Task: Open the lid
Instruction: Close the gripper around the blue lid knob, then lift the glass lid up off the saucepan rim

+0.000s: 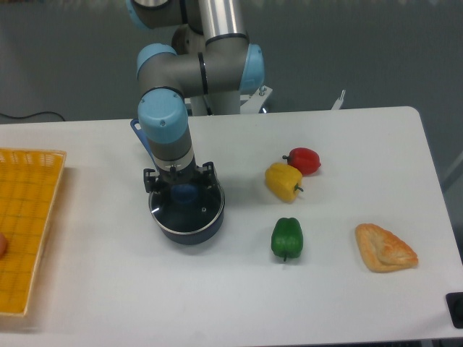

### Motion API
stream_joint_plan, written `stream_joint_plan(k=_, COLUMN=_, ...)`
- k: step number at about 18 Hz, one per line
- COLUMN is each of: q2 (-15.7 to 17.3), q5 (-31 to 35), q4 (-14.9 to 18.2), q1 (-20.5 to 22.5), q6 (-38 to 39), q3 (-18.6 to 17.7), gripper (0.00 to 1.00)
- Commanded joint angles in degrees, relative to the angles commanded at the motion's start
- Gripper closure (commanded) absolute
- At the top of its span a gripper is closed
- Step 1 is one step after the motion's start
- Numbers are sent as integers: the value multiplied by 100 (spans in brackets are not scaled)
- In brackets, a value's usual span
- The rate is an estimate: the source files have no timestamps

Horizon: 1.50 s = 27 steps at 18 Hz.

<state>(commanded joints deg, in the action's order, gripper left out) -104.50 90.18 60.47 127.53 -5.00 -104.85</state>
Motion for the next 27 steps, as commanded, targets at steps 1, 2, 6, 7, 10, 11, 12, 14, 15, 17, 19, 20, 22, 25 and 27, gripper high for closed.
stream_joint_plan(k=1, q2=0, q5=0, q4=0, q1=0, q6=-27, q3=0, gripper=32)
stream_joint_plan(k=2, q2=0, q5=0, q4=0, q1=0, q6=-27, q3=0, gripper=32)
stream_joint_plan(k=6, q2=0, q5=0, q4=-9, q1=0, q6=-27, q3=9, gripper=32)
stream_joint_plan(k=7, q2=0, q5=0, q4=-9, q1=0, q6=-27, q3=9, gripper=32)
stream_joint_plan(k=10, q2=9, q5=0, q4=-9, q1=0, q6=-36, q3=17, gripper=32)
stream_joint_plan(k=11, q2=9, q5=0, q4=-9, q1=9, q6=-36, q3=26, gripper=33)
stream_joint_plan(k=12, q2=17, q5=0, q4=0, q1=9, q6=-36, q3=52, gripper=33)
stream_joint_plan(k=14, q2=26, q5=0, q4=0, q1=17, q6=-45, q3=96, gripper=33)
stream_joint_plan(k=15, q2=35, q5=-9, q4=9, q1=18, q6=-36, q3=131, gripper=33)
stream_joint_plan(k=17, q2=44, q5=-9, q4=17, q1=35, q6=-45, q3=176, gripper=33)
stream_joint_plan(k=19, q2=53, q5=0, q4=61, q1=53, q6=-45, q3=228, gripper=33)
stream_joint_plan(k=20, q2=53, q5=0, q4=88, q1=53, q6=-45, q3=281, gripper=33)
stream_joint_plan(k=22, q2=53, q5=9, q4=123, q1=53, q6=-45, q3=369, gripper=33)
stream_joint_plan(k=25, q2=62, q5=26, q4=342, q1=61, q6=-53, q3=430, gripper=33)
stream_joint_plan(k=27, q2=62, q5=44, q4=448, q1=79, q6=-53, q3=527, gripper=32)
